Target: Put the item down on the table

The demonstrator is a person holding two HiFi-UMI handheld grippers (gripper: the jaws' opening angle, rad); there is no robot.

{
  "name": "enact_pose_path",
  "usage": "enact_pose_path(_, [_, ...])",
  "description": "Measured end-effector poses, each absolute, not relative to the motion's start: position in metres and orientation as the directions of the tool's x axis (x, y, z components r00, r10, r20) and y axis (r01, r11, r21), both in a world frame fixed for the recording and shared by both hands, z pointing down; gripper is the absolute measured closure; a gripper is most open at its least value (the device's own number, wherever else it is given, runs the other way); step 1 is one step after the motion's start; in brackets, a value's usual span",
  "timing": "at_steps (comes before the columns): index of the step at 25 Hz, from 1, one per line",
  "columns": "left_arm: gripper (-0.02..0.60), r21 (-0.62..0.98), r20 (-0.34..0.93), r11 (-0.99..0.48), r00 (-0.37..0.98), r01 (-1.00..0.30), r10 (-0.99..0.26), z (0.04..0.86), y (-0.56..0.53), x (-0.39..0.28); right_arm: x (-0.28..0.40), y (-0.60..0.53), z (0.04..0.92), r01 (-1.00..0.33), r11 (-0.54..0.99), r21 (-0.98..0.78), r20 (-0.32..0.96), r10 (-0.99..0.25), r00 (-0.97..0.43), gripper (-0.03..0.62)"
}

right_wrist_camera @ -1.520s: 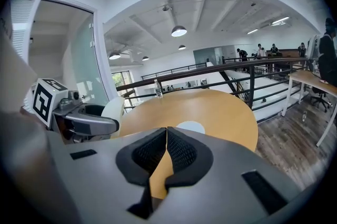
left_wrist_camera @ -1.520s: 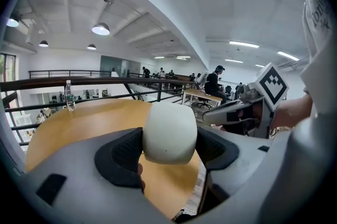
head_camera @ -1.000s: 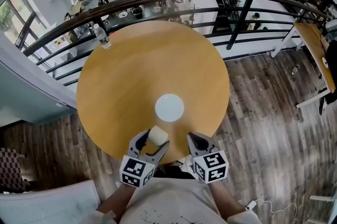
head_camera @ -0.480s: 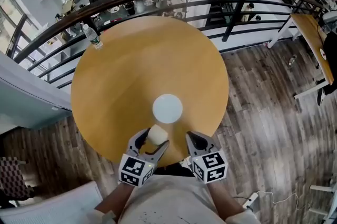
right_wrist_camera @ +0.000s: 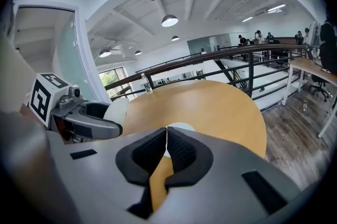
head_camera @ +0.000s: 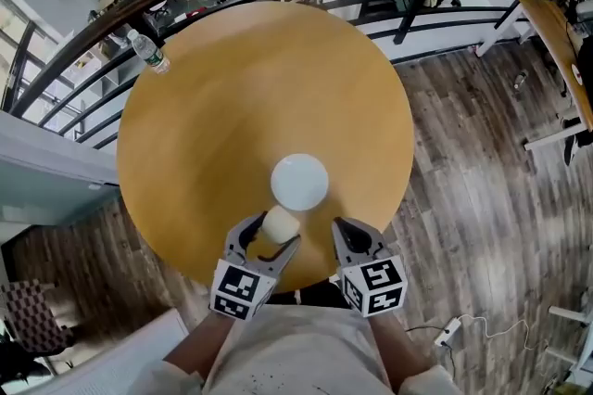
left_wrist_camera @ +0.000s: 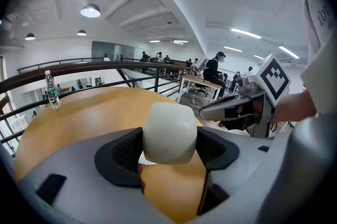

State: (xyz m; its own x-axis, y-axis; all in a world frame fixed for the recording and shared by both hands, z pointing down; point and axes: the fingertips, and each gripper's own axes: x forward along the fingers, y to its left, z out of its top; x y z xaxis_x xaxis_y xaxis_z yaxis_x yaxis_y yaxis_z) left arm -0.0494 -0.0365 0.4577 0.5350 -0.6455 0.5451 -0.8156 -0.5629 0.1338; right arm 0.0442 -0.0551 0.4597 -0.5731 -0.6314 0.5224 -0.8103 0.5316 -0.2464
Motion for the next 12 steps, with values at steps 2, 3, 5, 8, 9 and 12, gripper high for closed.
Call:
enact_pose_path(2, [0.262,0.13,0.557,-0.575,0.539,-0.808,-0.631,0.461,-0.044,-0.05,0.041,-0.061,0.463,-0.812,0.526,-0.253,0.527,-0.629,-0.571,0.569])
enact_pose_path(3, [0.262,0.133,0.56,-0.58,0.544,-0.804,-0.625,0.462,-0.048,-0.05,0.04,-0.064,0.466,-0.813,0.523,-0.256,0.53,-0.627,-0.57,0.568])
enact_pose_path(5, [0.262,0.138,0.562,-0.589,0.552,-0.797,-0.616,0.468,-0.056,-0.05,0.038,-0.07,0.471,-0.815,0.518,-0.261,0.537,-0.623,-0.568,0.568])
enact_pose_path(8, [0.262,0.136,0.564,-0.601,0.561,-0.787,-0.606,0.479,-0.066,-0.049,0.036,-0.074,0.482,-0.816,0.512,-0.267,0.549,-0.615,-0.566,0.569])
enact_pose_path(9, [0.262,0.134,0.568,-0.606,0.562,-0.784,-0.601,0.483,-0.069,-0.049,0.035,-0.075,0.486,-0.816,0.512,-0.269,0.553,-0.612,-0.566,0.568])
enact_pose_path(12, [0.262,0.133,0.586,-0.614,0.562,-0.778,-0.584,0.494,-0.079,-0.052,0.029,-0.08,0.494,-0.815,0.511,-0.273,0.564,-0.601,-0.566,0.568])
